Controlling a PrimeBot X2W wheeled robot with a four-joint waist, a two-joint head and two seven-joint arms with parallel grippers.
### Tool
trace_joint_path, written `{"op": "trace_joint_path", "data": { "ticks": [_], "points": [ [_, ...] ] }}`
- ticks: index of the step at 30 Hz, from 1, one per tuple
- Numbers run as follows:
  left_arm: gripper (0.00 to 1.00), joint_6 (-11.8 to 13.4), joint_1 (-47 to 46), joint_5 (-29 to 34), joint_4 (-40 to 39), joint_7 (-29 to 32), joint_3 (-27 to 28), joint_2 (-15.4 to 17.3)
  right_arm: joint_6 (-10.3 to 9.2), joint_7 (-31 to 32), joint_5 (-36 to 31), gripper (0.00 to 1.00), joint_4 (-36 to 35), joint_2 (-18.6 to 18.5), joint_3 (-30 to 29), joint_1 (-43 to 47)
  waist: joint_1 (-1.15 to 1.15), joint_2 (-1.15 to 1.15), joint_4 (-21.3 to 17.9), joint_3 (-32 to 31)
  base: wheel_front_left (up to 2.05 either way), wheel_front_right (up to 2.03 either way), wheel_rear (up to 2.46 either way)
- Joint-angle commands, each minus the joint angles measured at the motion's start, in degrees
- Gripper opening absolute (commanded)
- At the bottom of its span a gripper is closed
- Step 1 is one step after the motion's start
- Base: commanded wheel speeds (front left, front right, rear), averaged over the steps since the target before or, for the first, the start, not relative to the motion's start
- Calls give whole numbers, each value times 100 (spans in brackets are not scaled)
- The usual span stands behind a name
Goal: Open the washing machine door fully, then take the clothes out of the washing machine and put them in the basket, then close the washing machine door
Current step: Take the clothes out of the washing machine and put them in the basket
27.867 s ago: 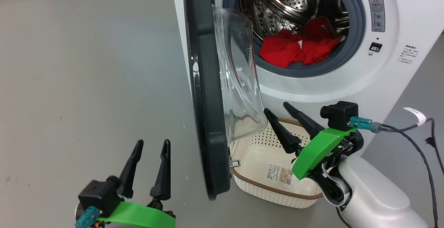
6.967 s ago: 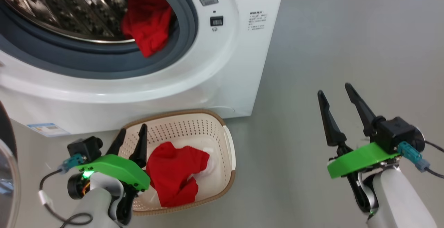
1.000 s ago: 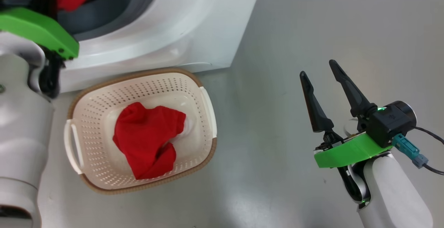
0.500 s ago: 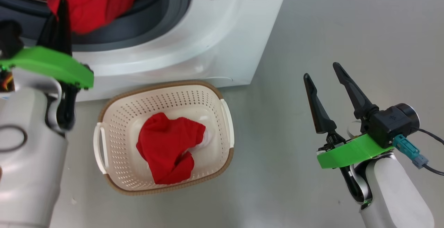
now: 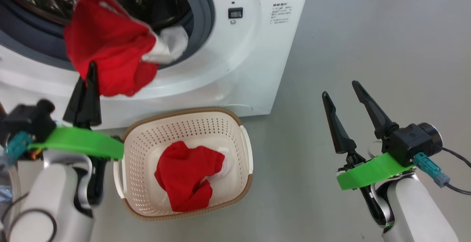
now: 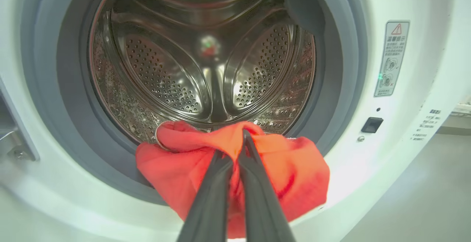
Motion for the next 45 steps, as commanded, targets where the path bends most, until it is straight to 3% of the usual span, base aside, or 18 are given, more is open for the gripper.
{"op": "trace_joint_path", "data": {
  "ticks": [1,19,27,36,45],
  "points": [
    [0,78,195,34,-360,-67,225,188,28,-36,28,100,-119,21,100,85,0,0,38,-177,0,0,0],
    [0,783,1939,97,-2994,429,269,348,28,-36,100,100,-45,21,130,389,0,0,9,-838,0,0,0],
    [0,927,2228,81,-3447,637,235,366,28,-36,143,100,-45,21,178,422,0,0,-11,-884,0,0,0],
    [0,751,2063,-460,-2473,672,196,9,28,-36,139,100,-35,21,220,350,0,0,-53,-711,0,0,0],
    [0,300,1329,-796,-266,552,53,-316,28,-36,127,100,-44,21,263,208,0,0,-136,-456,0,0,0]
  ]
}}
